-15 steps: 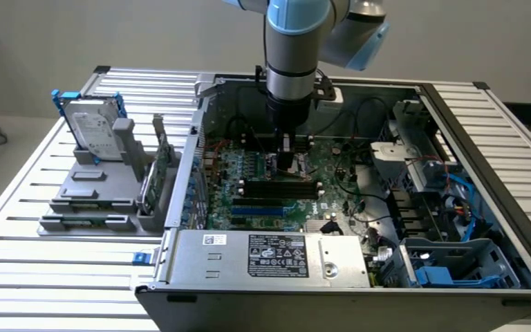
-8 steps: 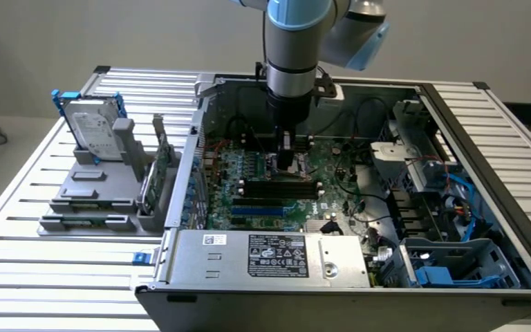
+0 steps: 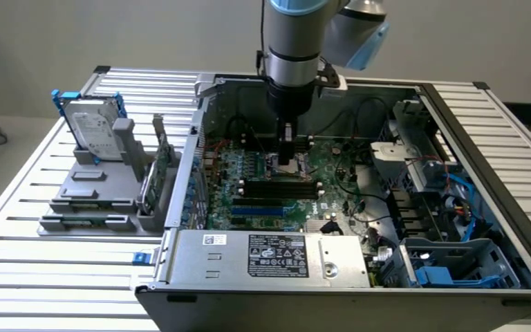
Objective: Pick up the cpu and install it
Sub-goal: 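Close the cpu cover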
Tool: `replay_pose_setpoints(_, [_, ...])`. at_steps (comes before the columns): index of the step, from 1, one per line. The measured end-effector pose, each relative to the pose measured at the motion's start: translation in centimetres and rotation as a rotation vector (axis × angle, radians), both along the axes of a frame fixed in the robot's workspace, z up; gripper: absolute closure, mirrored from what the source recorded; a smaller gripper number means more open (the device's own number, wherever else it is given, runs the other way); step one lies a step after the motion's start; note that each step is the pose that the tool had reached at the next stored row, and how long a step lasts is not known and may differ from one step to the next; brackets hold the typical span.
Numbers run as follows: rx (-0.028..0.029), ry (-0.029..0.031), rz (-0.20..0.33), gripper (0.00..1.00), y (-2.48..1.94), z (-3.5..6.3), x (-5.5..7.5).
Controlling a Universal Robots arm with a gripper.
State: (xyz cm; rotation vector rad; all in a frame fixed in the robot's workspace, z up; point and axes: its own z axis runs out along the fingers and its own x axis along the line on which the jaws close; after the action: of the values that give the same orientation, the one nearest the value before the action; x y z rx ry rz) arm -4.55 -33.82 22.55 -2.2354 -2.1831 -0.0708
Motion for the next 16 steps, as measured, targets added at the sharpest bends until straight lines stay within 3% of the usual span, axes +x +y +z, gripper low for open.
replay_pose_setpoints(3, [0.0007, -0.0001, 0.0, 0.4, -0.06, 0.29, 0.1])
replay_pose_setpoints(6, [0.0033, -0.0001, 0.0, 0.59, -0.22, 0.54, 0.3])
replay_pose_setpoints(10, [0.0115, -0.0001, 0.0, 0.71, -0.52, 1.13, 1.0])
replay_pose_setpoints(13, [0.0179, -0.0002, 0.0, 0.88, -0.7, 1.64, 1.9])
replay_pose_setpoints(16, [0.0238, -0.0001, 0.0, 0.89, -0.89, 2.17, 2.9])
